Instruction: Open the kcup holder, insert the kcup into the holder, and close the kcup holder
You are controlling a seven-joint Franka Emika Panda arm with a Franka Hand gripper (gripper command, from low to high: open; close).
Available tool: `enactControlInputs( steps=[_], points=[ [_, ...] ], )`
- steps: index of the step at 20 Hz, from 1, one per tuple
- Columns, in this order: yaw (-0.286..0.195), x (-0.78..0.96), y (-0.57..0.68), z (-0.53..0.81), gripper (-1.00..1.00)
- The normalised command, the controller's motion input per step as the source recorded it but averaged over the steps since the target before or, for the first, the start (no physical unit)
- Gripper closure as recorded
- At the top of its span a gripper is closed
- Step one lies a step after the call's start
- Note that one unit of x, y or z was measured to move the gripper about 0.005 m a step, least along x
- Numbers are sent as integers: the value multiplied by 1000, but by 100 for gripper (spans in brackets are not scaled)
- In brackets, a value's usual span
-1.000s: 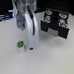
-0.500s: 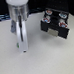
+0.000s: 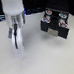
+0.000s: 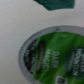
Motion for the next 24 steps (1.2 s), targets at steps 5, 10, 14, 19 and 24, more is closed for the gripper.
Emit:
enactControlInputs(
  steps=[5,10,14,19,24],
  points=[
    [-180,-52,-23,-52,100],
    [-146,-33,-10,6,100],
    [-85,-40,-7,-3,100],
    [-50,-31,50,145,100],
    [-18,6,209,605,100]
  ],
)
